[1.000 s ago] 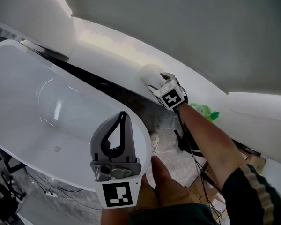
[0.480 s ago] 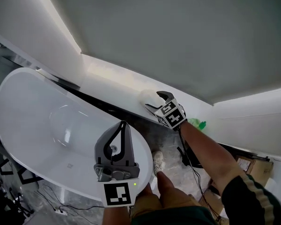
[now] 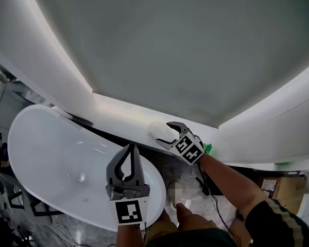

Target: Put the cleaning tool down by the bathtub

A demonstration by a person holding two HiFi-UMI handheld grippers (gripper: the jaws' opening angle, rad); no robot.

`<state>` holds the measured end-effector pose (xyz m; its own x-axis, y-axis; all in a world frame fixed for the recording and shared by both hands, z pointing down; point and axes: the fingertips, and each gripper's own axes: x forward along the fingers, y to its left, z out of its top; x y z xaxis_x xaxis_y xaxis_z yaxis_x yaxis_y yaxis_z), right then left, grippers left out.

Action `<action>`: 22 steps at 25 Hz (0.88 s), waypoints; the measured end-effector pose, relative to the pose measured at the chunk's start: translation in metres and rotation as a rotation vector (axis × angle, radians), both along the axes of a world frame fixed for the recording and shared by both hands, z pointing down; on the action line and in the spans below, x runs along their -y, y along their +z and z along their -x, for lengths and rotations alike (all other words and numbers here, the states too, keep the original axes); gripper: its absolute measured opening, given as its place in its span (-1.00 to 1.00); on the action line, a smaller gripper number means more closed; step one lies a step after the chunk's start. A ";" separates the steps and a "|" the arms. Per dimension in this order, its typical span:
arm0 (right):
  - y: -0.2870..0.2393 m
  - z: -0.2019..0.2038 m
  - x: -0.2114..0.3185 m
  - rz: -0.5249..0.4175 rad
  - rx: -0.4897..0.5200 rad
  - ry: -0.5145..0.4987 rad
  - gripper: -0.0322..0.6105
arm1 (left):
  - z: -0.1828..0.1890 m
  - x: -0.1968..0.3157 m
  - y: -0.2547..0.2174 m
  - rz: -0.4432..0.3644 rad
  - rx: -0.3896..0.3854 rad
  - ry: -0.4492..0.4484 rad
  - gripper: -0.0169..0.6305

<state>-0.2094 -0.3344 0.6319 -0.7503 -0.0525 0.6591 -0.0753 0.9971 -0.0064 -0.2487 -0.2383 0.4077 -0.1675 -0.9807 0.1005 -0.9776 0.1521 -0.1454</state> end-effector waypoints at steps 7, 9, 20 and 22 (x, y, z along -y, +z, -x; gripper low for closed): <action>-0.100 -0.021 -0.018 -0.025 0.163 0.002 0.07 | -0.024 0.001 -0.049 -0.055 -0.050 0.033 -0.92; -0.134 -0.025 -0.024 -0.031 0.215 -0.012 0.07 | -0.029 0.001 -0.069 -0.082 -0.059 0.049 -0.92; -0.304 -0.055 -0.065 -0.104 0.493 -0.058 -0.11 | -0.056 0.002 -0.155 -0.118 -0.001 0.109 -0.92; -0.333 -0.063 -0.074 -0.127 0.546 -0.072 -0.18 | -0.062 0.001 -0.166 -0.117 0.004 0.123 -0.92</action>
<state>-0.1463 -0.2601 0.2989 -0.9851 -0.0418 0.1666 -0.0261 0.9951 0.0954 -0.1866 -0.2396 0.2412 -0.0462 -0.9988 -0.0158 -0.9893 0.0479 -0.1377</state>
